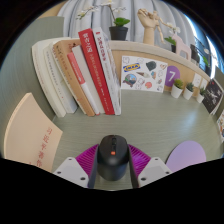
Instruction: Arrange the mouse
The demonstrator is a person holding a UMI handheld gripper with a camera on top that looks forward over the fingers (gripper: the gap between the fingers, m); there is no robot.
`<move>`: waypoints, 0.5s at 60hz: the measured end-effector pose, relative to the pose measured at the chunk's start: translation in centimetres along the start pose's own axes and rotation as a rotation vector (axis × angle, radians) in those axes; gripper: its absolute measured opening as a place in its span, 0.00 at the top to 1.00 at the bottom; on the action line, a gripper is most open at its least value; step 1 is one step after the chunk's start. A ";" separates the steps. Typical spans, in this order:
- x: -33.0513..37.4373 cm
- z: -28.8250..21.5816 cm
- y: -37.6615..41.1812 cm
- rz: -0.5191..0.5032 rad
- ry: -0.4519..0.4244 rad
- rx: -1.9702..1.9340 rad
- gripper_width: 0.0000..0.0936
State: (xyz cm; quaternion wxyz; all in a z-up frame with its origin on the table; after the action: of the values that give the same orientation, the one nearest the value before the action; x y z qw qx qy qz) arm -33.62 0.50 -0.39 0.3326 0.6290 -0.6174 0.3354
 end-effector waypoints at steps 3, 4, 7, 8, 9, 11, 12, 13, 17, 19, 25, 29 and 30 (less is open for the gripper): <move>0.0 0.0 0.0 0.001 0.000 -0.001 0.50; 0.0 0.0 0.1 0.001 0.001 0.000 0.50; -0.1 -0.1 0.1 0.000 0.002 -0.007 0.56; -0.2 -0.1 0.1 -0.001 0.005 -0.011 0.57; -0.2 -0.1 0.1 -0.001 0.011 -0.012 0.59; -0.2 -0.2 0.0 -0.003 0.022 -0.010 0.62; -0.3 -0.2 0.1 -0.004 0.026 -0.010 0.62; -0.3 -0.2 0.1 -0.005 0.036 -0.009 0.62; -0.4 -0.7 0.0 -0.018 0.057 -0.031 0.62; -0.3 -1.0 0.0 -0.026 0.065 -0.032 0.62; 1.7 -2.8 -0.9 -0.045 0.044 -0.024 0.62; 5.0 -5.1 -2.3 -0.050 -0.028 -0.023 0.61; 5.9 -5.7 -2.8 -0.048 -0.051 -0.019 0.61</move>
State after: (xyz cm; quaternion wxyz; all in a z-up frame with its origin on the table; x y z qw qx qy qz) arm -30.76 2.04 7.72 0.3304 0.6487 -0.6138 0.3054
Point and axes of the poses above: the point between the fingertips, and its own axes, seen from behind it with the camera up: y to the left, z down, x backward, against the way the camera looks, the point moved 2 cm from there along x, backward, against the way the camera looks, and after that the axes turned 11 degrees about y, right-handed, at the moved point
